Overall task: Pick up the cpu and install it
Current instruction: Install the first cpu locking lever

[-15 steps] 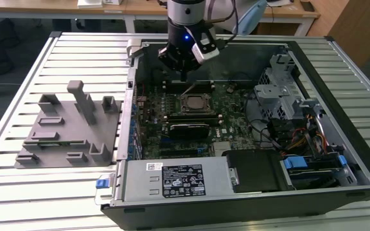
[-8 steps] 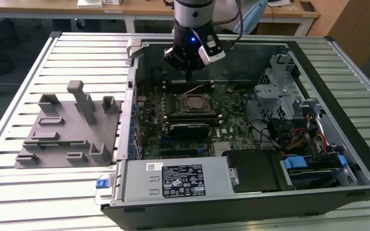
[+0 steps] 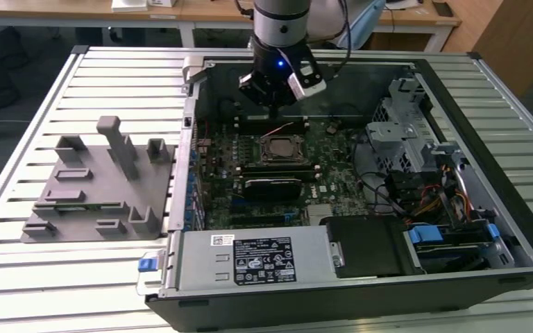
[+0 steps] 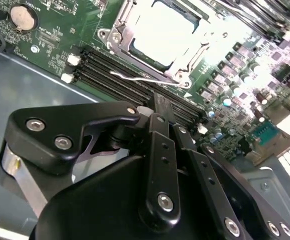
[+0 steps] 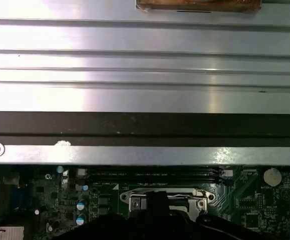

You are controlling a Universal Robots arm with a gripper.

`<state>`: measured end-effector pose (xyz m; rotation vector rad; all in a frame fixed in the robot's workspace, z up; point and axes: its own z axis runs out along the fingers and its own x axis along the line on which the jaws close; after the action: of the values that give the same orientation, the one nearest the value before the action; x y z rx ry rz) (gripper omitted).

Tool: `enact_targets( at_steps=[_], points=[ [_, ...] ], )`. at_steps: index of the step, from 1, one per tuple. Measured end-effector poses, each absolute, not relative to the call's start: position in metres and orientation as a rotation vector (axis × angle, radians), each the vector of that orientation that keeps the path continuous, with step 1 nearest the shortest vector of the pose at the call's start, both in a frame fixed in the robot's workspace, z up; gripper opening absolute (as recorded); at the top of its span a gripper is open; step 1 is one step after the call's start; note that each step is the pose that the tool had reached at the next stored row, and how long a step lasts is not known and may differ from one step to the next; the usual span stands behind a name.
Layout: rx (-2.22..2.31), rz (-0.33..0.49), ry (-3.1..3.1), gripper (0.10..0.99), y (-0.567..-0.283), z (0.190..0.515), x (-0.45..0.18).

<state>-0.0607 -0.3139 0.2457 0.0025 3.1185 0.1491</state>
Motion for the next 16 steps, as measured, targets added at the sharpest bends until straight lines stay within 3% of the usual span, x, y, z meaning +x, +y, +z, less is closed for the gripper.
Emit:
enact_targets(
  at_steps=[16],
  points=[
    [-0.061,0.150,3.119,0.106,-0.314,0.228,-0.044]
  ],
)
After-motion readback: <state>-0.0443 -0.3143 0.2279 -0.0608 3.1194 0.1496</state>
